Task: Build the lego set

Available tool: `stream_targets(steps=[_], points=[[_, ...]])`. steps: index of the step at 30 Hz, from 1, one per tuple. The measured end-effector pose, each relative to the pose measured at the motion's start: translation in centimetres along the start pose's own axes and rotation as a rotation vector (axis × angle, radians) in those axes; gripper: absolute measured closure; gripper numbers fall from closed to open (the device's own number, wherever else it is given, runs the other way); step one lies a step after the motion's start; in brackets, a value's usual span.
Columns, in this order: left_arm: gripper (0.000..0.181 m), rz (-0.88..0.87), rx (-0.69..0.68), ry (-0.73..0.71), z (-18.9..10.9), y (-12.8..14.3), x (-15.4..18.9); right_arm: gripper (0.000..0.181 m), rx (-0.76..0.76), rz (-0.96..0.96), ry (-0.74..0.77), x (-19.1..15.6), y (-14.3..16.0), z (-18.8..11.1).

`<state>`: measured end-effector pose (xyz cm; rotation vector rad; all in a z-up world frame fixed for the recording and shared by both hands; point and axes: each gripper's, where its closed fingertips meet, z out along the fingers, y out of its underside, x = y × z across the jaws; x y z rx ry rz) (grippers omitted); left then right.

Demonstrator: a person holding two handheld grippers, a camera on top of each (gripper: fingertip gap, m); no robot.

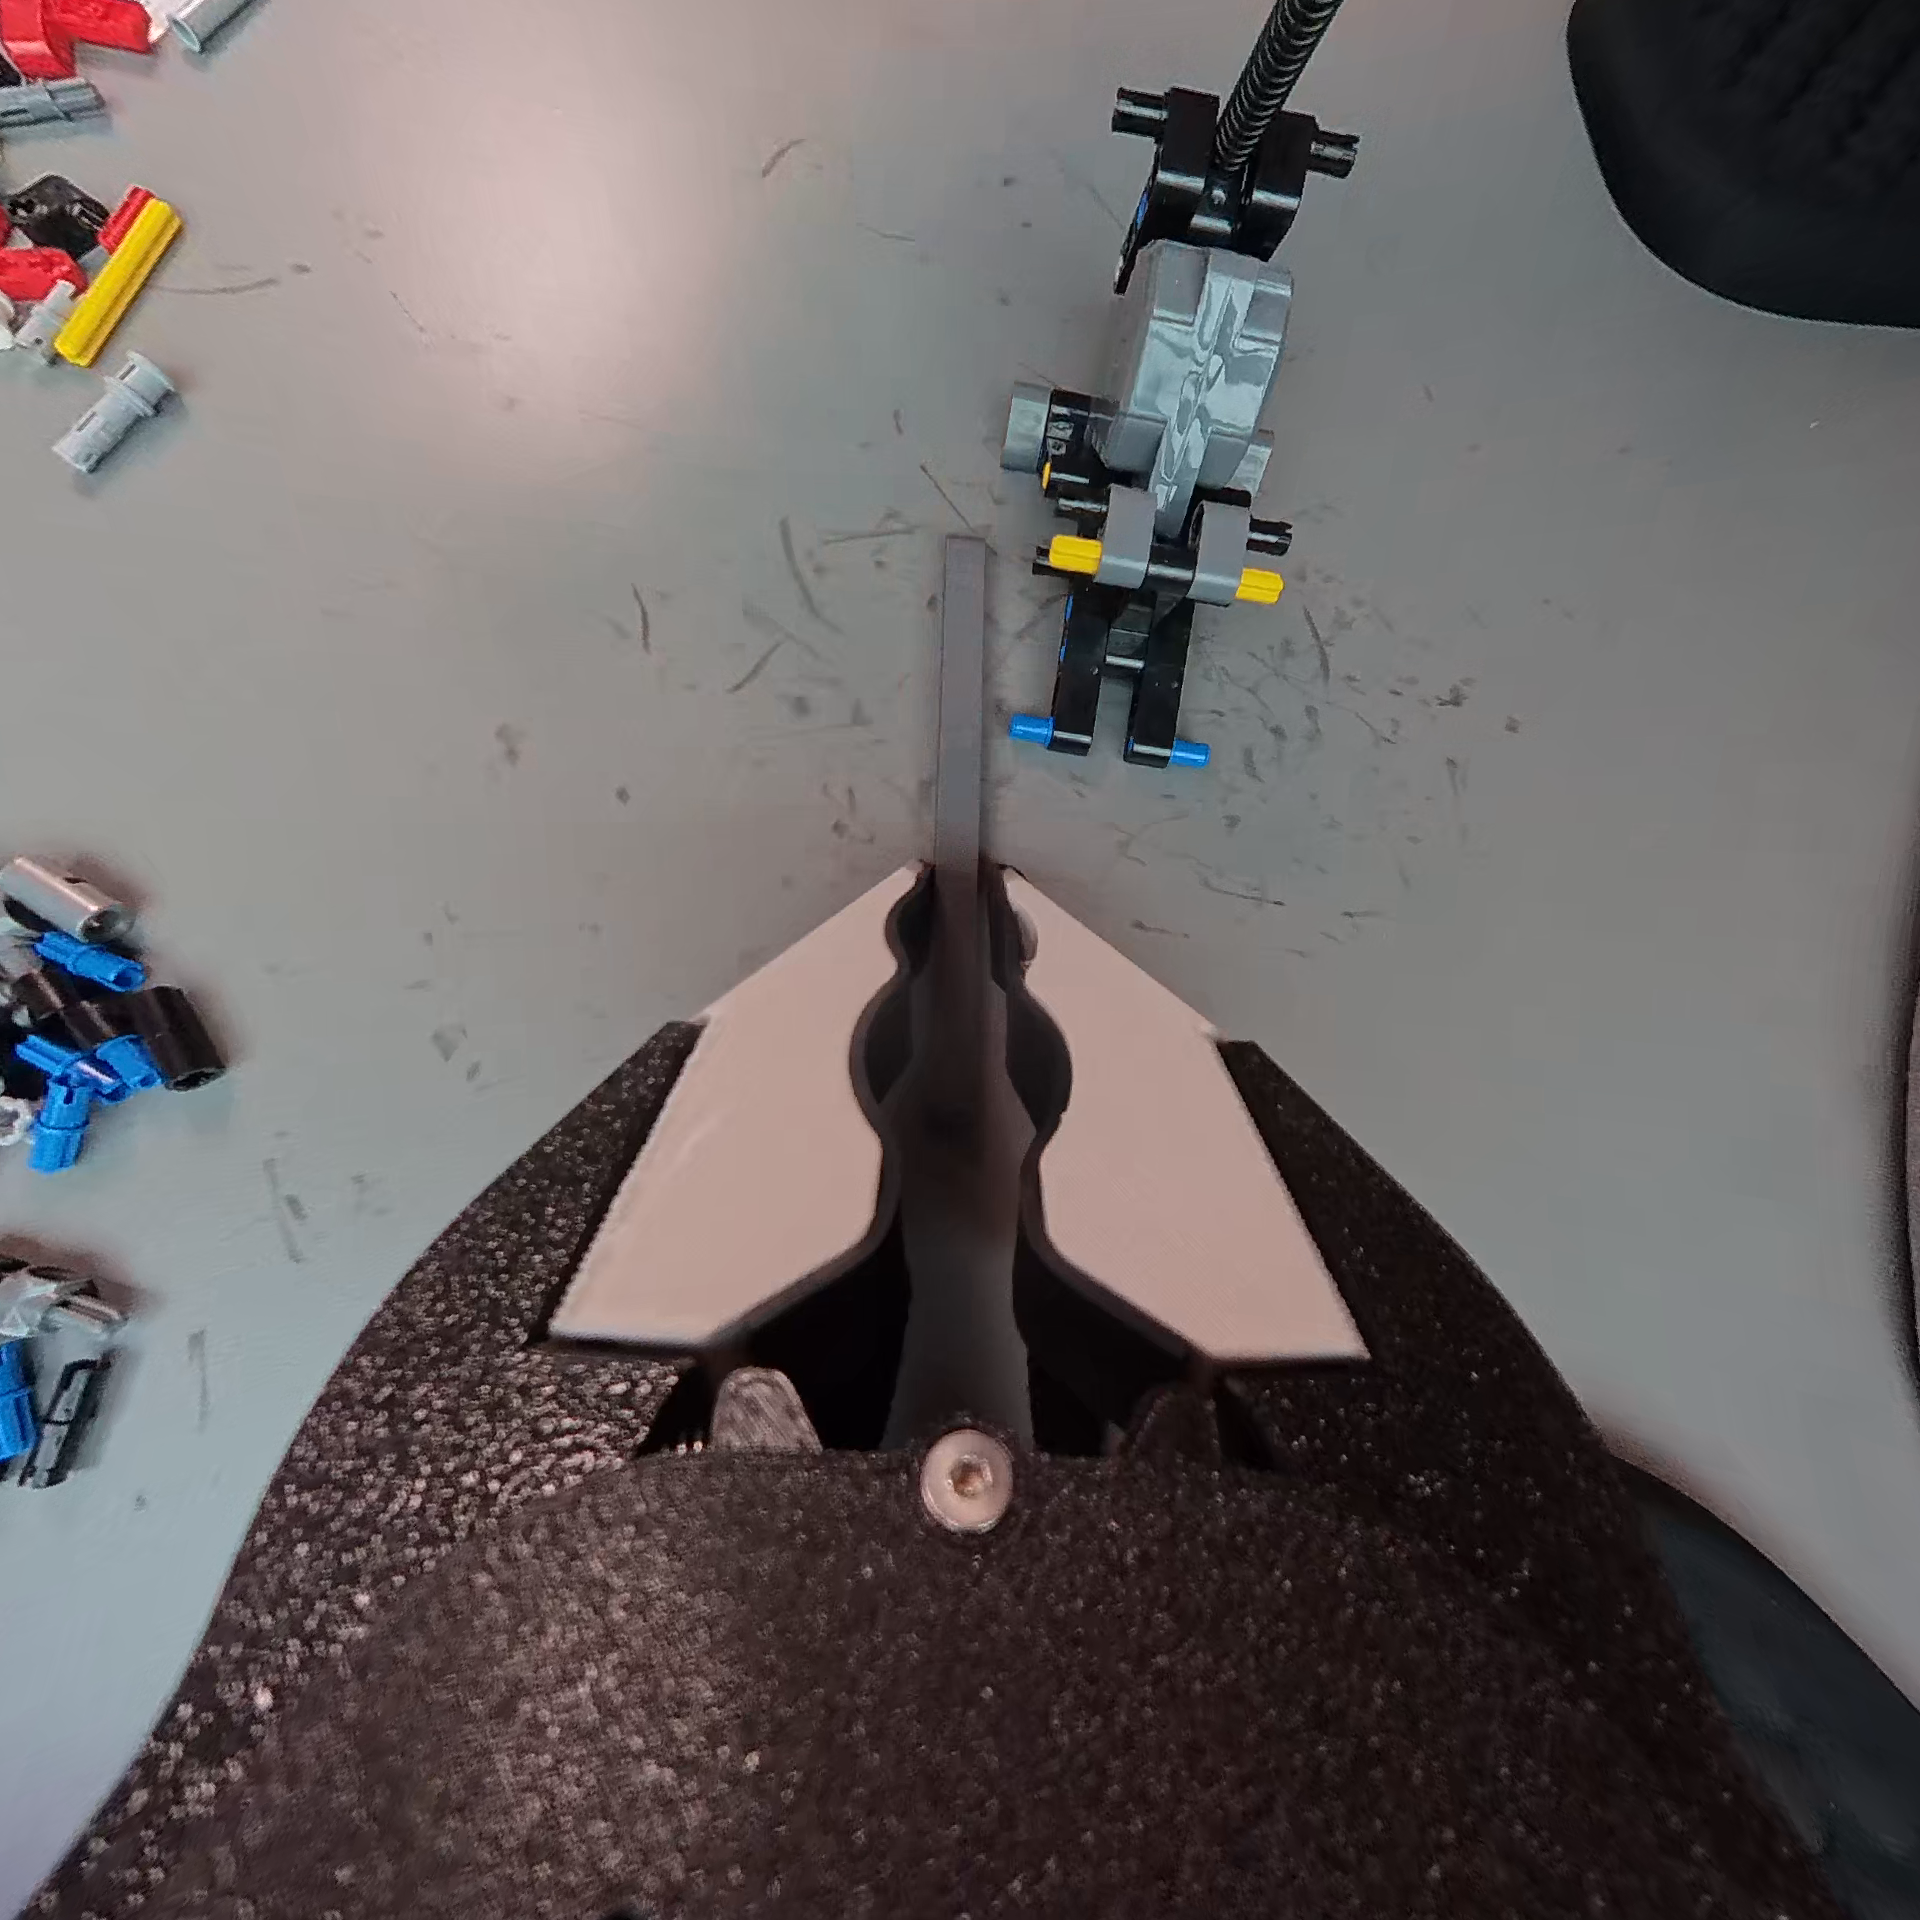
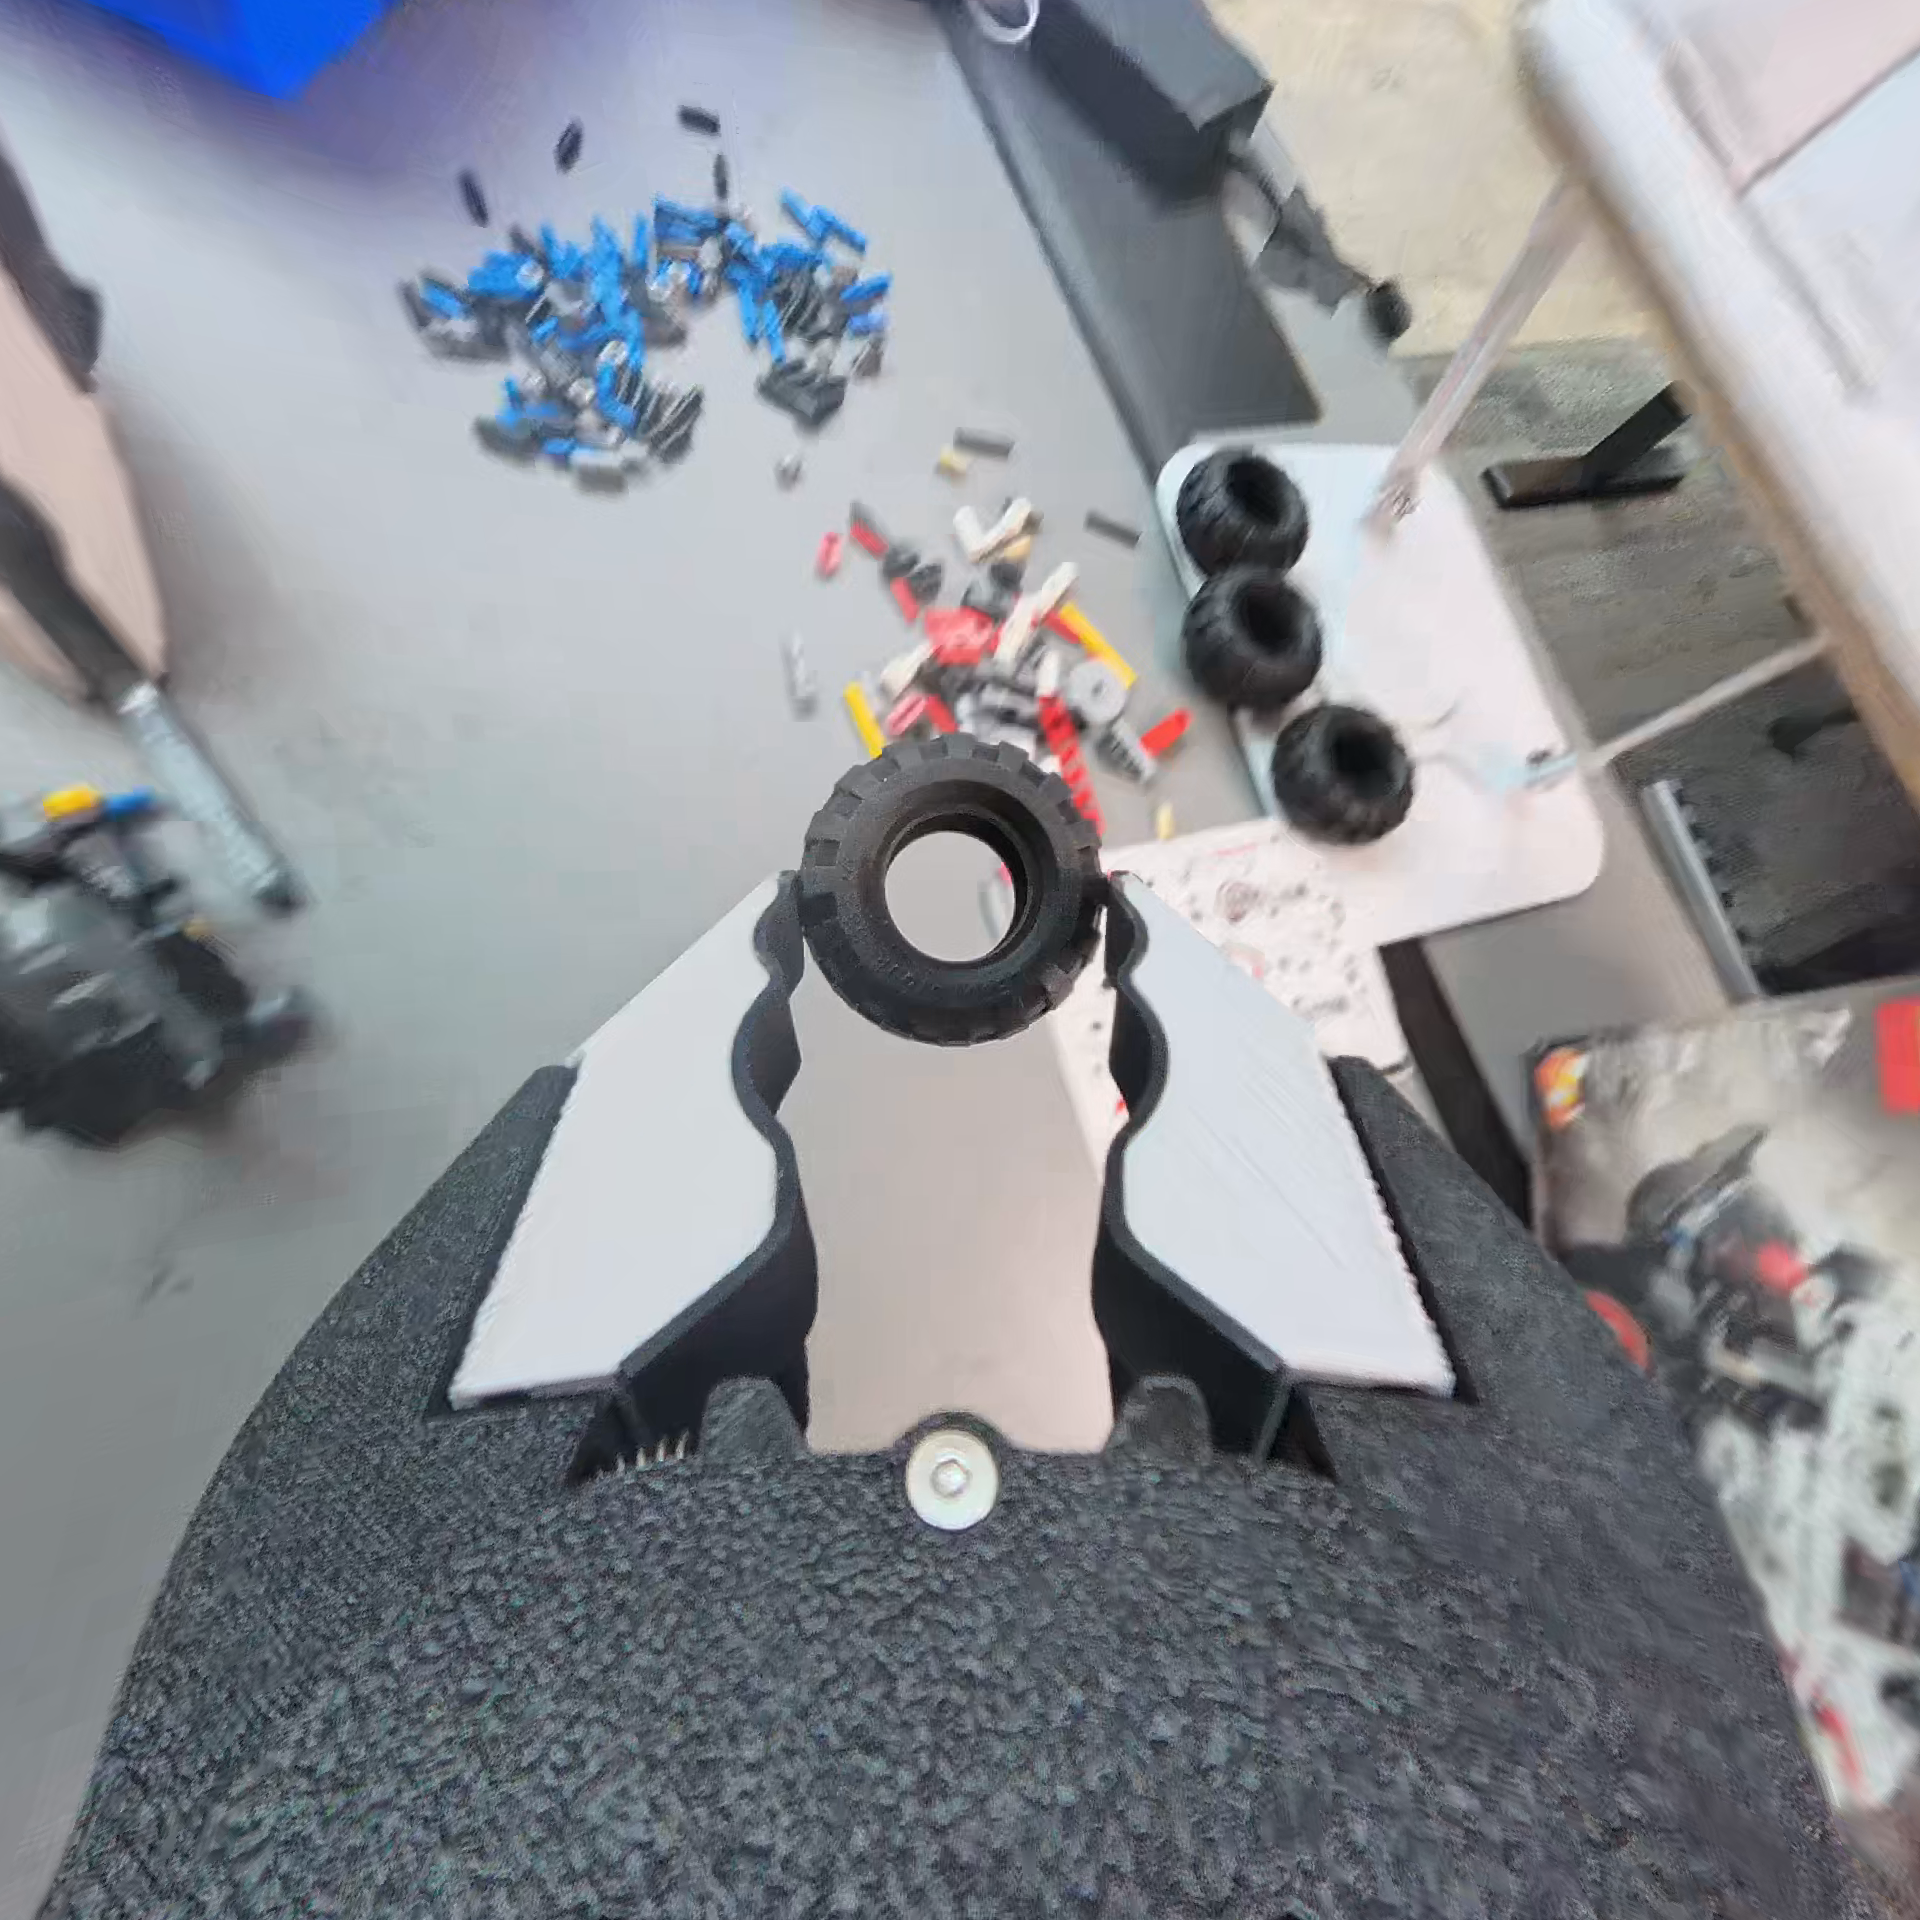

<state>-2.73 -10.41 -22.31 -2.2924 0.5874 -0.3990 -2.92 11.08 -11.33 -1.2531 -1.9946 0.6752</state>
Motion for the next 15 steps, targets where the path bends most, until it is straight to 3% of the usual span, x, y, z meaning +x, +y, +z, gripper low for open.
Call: stream_targets(steps=[2, 5, 10, 12, 15], points=[[0.171, 0.008, 0.0, -0.005, 0.0, 0.0, 0.0, 0.123, 0.033, -0.022, 0.062, 3.1, -4.4, 3.8], [0.171, 0.022, -0.001, -0.026, 0.0, 0.0, 0.0, 0.123, -0.018, -0.04, 0.035, 5.2, -8.1, 12.0], [0.172, 0.021, 0.001, -0.041, 0.0, 0.1, 0.0, 0.123, -0.165, 0.018, 0.02, 7.0, -9.1, 24.3], [0.172, 0.025, 0.001, -0.045, 0.0, 0.1, 0.0, 0.123, -0.235, 0.032, 0.041, 7.6, -8.1, 26.7], [0.172, 0.028, 0.001, -0.048, 0.0, 0.1, 0.0, 0.119, -0.24, 0.035, 0.098, 8.2, -8.1, 27.0]])
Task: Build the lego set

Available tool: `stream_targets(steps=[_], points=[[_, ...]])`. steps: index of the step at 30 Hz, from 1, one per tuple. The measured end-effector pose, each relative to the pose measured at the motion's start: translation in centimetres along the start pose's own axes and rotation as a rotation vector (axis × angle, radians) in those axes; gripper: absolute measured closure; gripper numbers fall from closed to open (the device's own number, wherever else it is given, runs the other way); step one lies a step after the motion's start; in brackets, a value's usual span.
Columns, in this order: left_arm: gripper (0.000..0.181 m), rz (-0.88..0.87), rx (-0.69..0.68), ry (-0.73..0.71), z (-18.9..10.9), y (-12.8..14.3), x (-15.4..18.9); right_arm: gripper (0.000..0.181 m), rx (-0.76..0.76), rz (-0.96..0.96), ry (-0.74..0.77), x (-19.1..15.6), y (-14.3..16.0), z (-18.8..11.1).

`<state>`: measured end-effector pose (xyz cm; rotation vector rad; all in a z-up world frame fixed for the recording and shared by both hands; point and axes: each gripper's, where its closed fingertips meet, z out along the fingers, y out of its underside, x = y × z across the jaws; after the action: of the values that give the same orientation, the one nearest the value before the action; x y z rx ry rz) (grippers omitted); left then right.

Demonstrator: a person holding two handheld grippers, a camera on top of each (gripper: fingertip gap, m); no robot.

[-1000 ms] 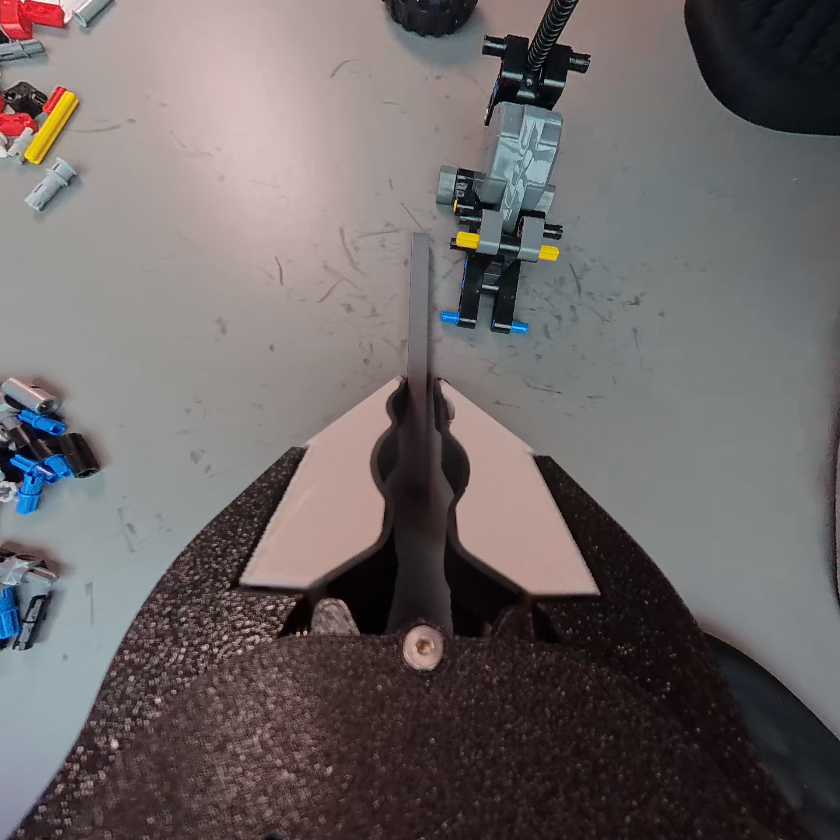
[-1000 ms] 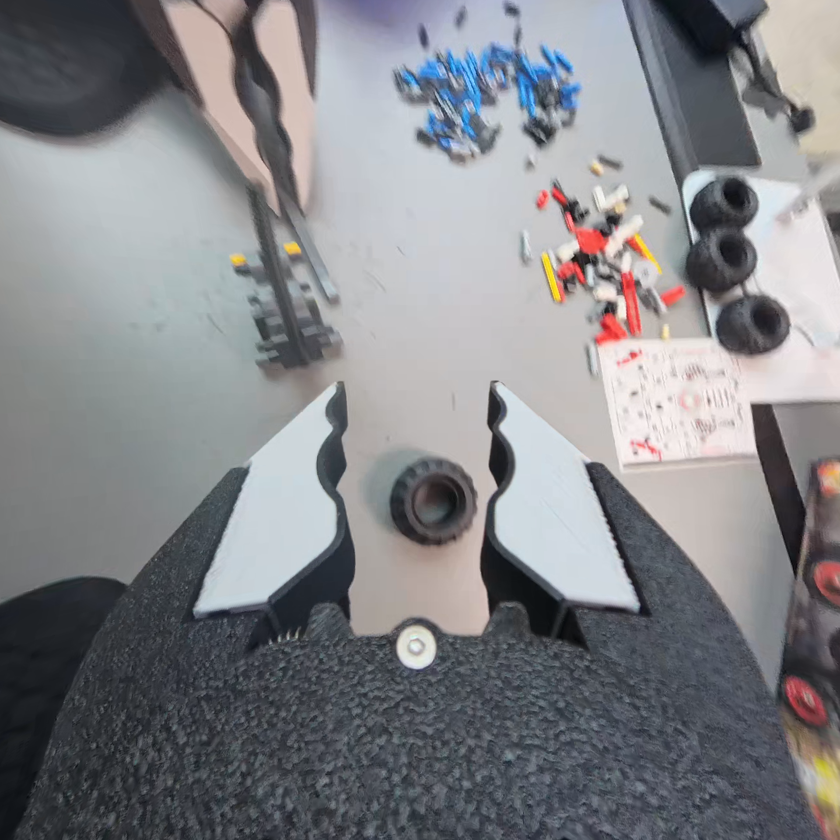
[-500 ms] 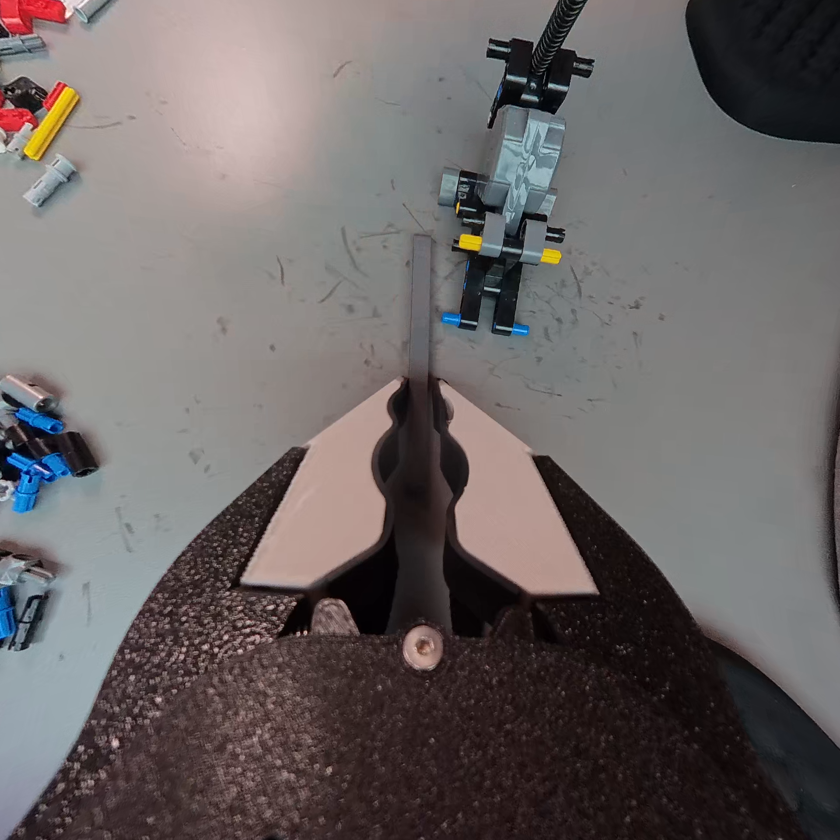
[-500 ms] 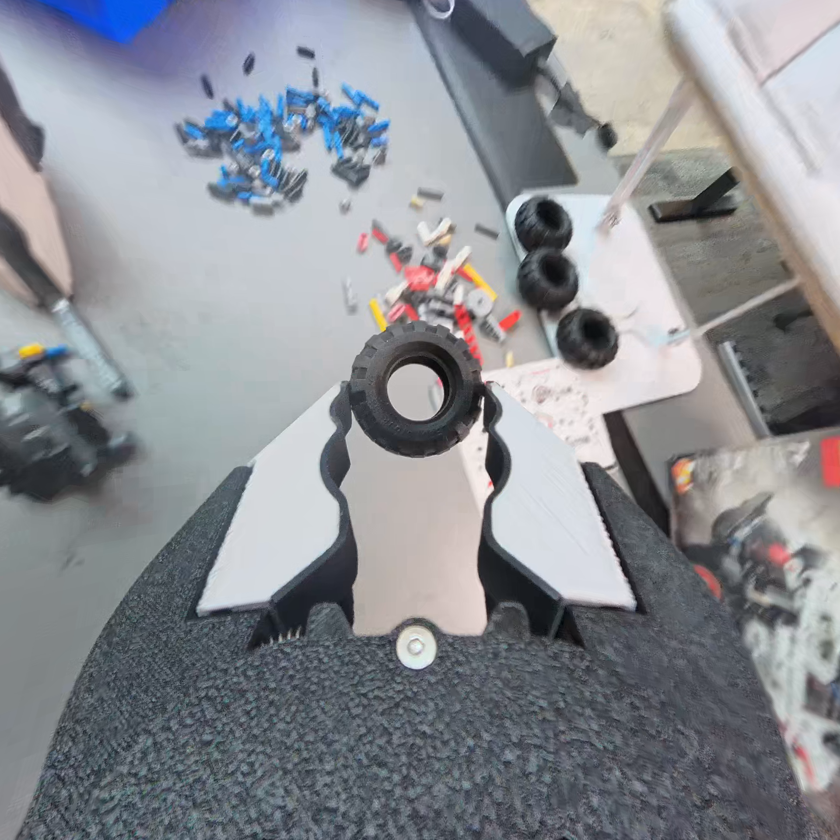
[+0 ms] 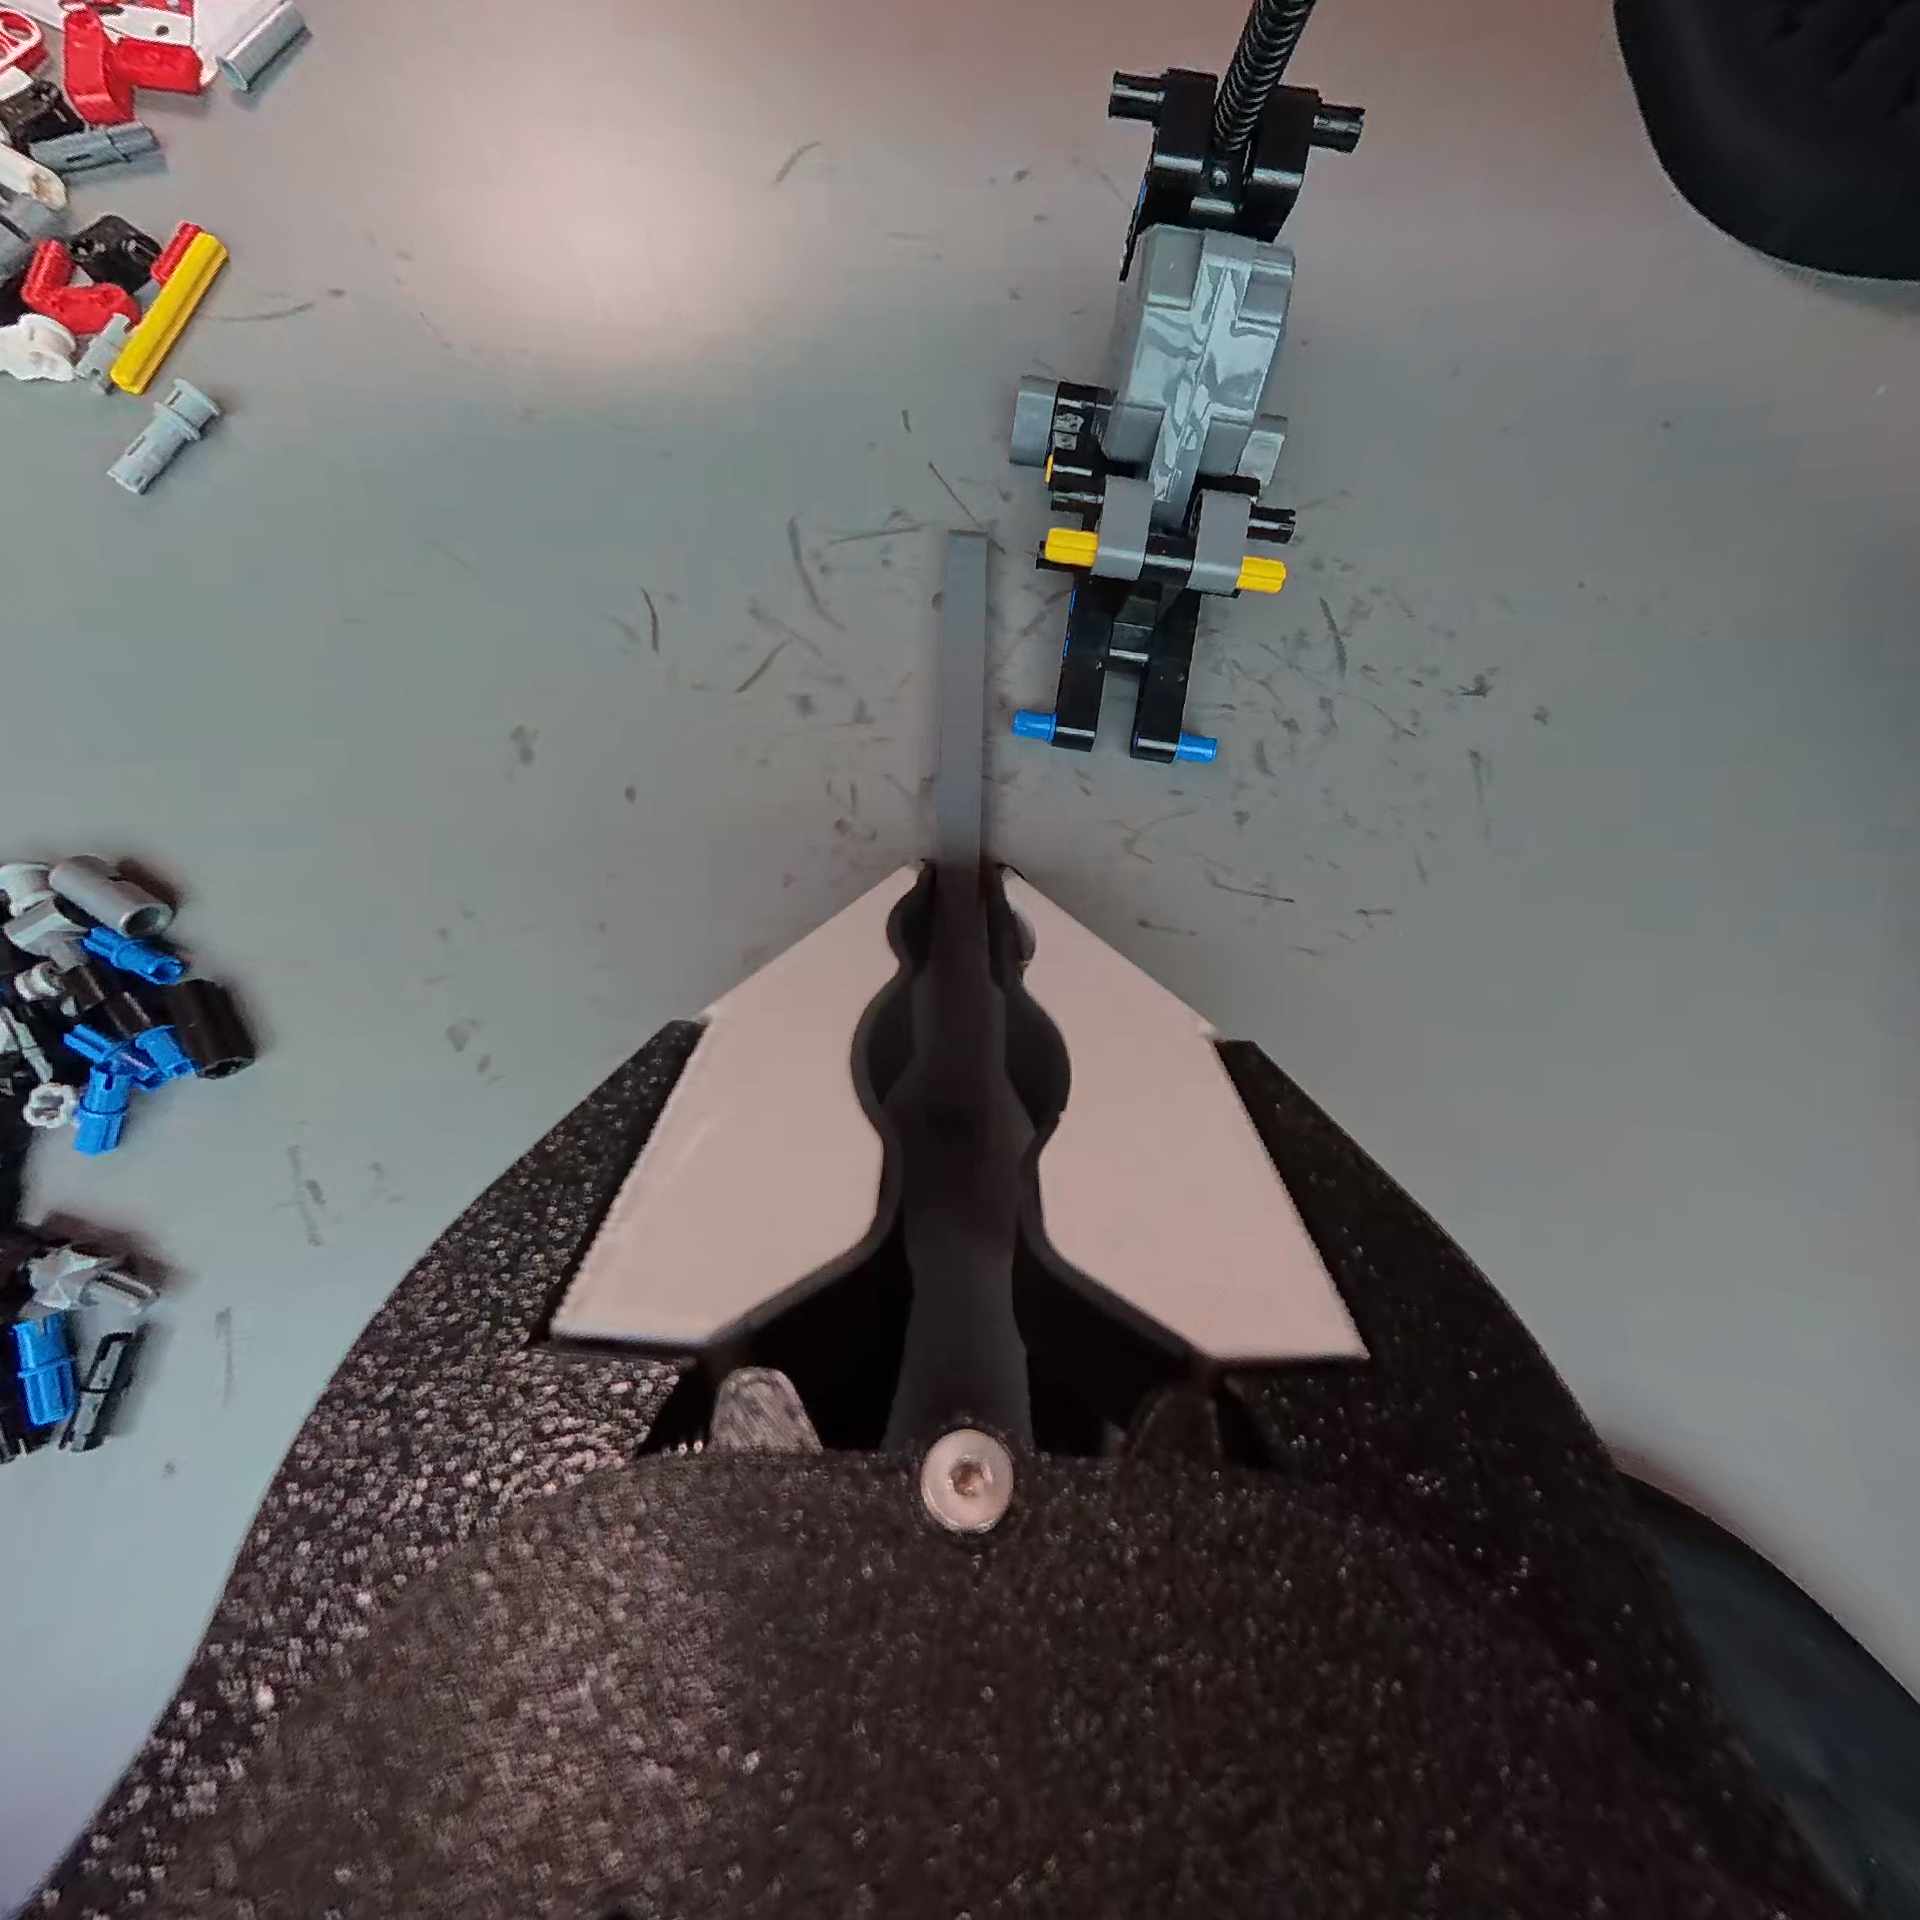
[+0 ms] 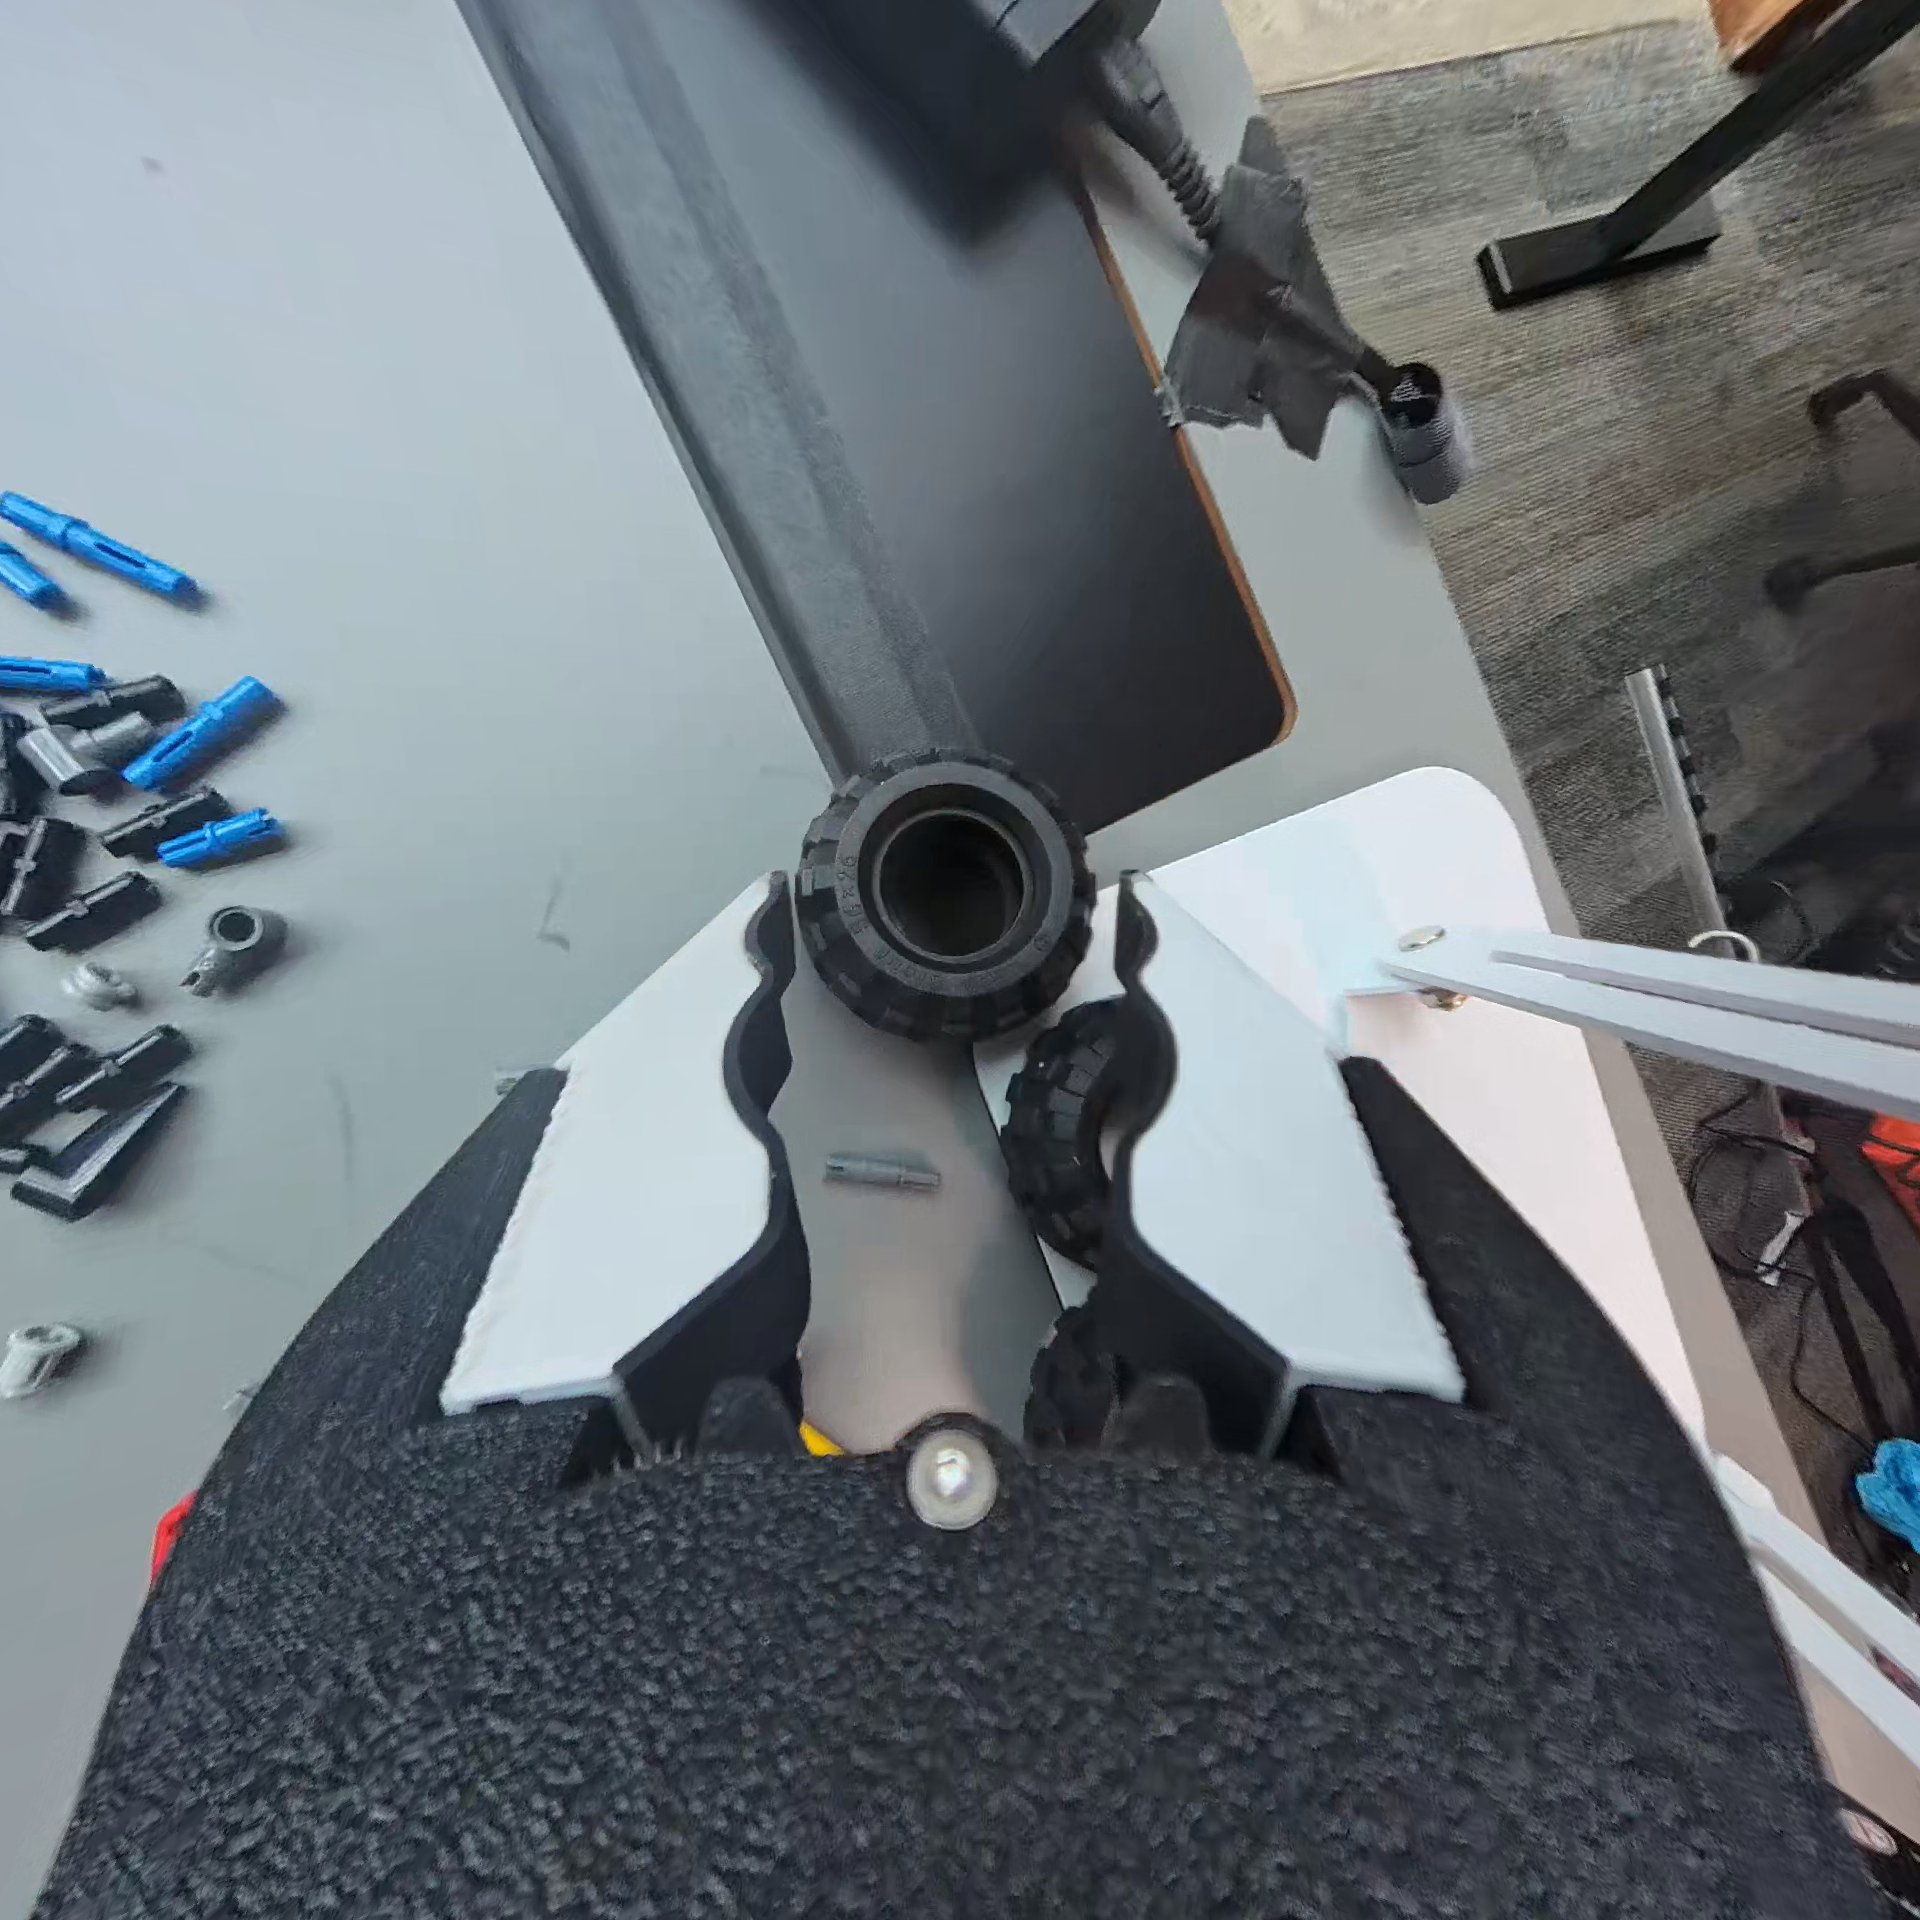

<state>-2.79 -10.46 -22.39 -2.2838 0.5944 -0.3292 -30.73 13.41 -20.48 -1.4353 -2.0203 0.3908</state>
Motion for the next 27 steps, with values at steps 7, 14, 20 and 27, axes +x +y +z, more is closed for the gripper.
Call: stream_targets(steps=[7, 14, 20, 27], points=[[0.171, -0.014, 0.0, 0.017, 0.0, 0.0, 0.0, 0.117, 0.359, 0.027, -0.135, -4.2, -0.6, -13.4], [0.17, 0.01, -0.002, 0.0, 0.0, 0.0, 0.2, 0.126, 0.384, -0.095, -0.376, -14.0, 11.8, -27.9], [0.172, -0.121, -0.001, 0.064, 0.1, -0.2, 0.0, 0.114, 0.228, -0.124, -0.433, -22.7, 19.7, -29.0], [0.174, -0.102, -0.025, -0.015, 0.3, -0.3, 0.2, 0.129, 0.069, -0.384, -0.473, -24.5, 18.7, -24.9]])
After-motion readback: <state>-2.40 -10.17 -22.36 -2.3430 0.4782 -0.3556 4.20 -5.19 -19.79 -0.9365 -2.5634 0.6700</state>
